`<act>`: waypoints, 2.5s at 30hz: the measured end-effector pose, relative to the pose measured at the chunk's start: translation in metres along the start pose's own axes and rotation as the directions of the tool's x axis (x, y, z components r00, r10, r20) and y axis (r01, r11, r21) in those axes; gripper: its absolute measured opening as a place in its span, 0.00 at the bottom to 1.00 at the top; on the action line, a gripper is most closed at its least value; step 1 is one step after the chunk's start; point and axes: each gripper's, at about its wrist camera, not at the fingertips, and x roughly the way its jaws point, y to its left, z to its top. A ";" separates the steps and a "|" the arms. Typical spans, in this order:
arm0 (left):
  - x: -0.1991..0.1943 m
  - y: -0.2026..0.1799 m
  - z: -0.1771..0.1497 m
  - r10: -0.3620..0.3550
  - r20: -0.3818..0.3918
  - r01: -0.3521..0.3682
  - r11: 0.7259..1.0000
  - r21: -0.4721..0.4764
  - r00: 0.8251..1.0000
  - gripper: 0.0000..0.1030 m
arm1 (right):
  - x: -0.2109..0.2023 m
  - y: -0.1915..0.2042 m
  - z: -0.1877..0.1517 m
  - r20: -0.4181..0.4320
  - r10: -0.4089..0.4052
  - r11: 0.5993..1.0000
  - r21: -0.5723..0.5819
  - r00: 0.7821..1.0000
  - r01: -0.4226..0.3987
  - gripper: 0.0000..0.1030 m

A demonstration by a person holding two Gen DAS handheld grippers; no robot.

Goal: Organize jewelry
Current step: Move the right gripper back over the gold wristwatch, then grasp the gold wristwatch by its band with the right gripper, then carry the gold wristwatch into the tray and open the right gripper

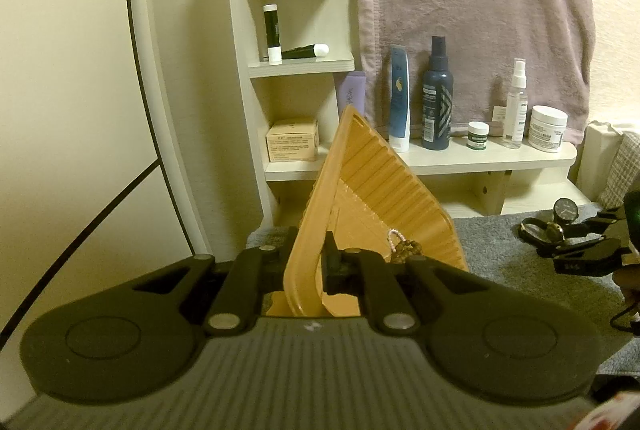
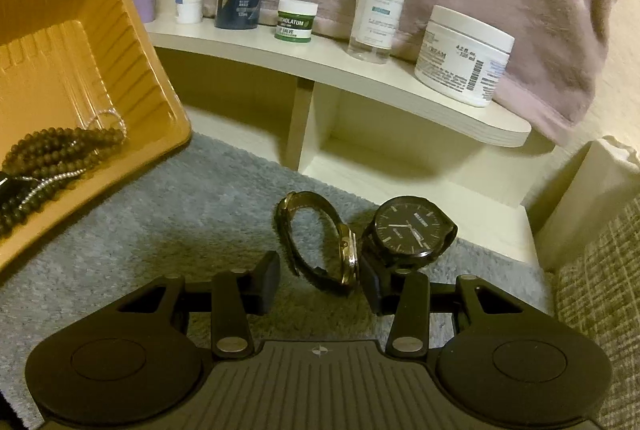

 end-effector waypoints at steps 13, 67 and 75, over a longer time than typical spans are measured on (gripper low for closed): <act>0.001 0.001 0.000 -0.001 -0.001 0.001 1.000 -0.001 1.000 0.08 | -0.023 0.015 -0.008 0.032 0.003 0.999 -0.042 0.999 -0.001 0.20; -0.001 -0.001 0.001 -0.005 0.003 0.006 1.000 -0.004 1.000 0.09 | -0.097 0.053 0.011 0.163 0.120 0.992 -0.053 0.979 -0.113 0.26; -0.001 -0.001 0.000 -0.007 0.001 0.007 1.000 -0.004 1.000 0.09 | -0.104 0.080 0.031 0.165 0.245 0.968 -0.100 0.955 -0.231 0.26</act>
